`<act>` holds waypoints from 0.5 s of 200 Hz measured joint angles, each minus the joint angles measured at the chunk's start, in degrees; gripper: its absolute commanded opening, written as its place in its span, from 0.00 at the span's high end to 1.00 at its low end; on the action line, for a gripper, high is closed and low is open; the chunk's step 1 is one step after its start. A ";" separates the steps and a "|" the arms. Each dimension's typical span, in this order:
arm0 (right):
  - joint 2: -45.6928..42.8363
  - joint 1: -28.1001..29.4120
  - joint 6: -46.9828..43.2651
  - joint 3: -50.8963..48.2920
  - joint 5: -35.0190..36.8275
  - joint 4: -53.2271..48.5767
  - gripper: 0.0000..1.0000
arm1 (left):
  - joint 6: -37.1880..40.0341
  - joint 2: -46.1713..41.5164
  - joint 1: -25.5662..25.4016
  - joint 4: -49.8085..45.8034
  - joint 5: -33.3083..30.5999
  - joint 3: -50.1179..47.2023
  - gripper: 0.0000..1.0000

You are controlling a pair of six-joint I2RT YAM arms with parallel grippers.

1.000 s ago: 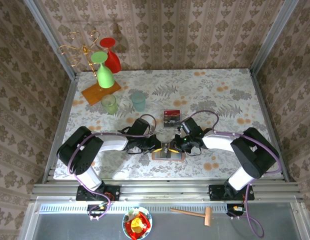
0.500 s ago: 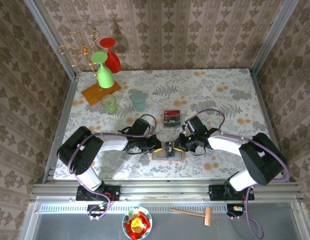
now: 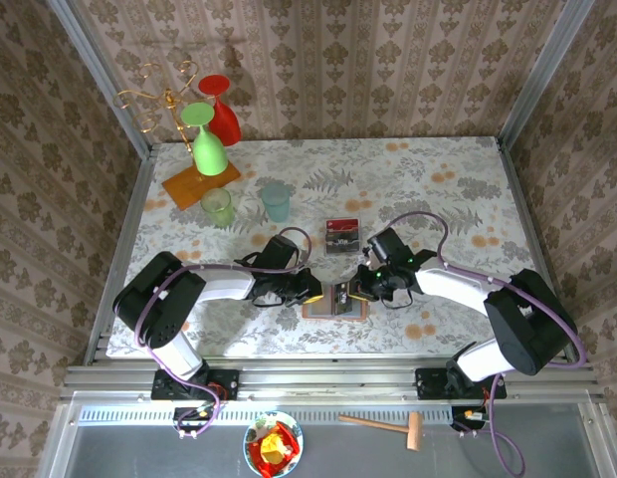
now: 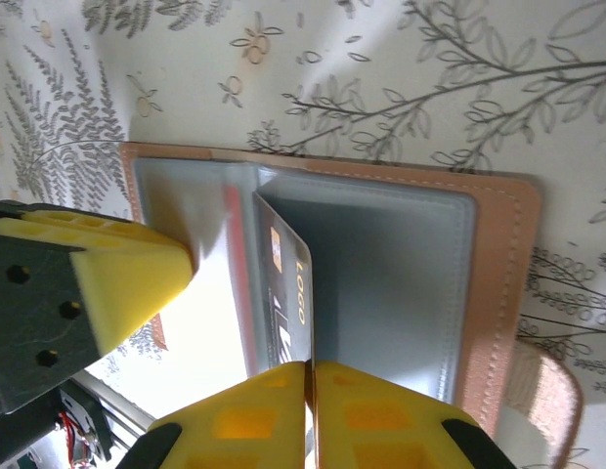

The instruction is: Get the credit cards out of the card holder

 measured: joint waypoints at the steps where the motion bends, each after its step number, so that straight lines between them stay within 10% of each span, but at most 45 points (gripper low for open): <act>1: 0.00 0.04 -0.02 0.07 0.02 0.00 0.85 | 0.00 0.00 0.00 0.00 0.00 0.00 0.86; 100: 0.66 2.36 2.69 0.92 0.11 -0.46 0.84 | 0.00 0.00 0.00 0.42 0.26 0.00 0.84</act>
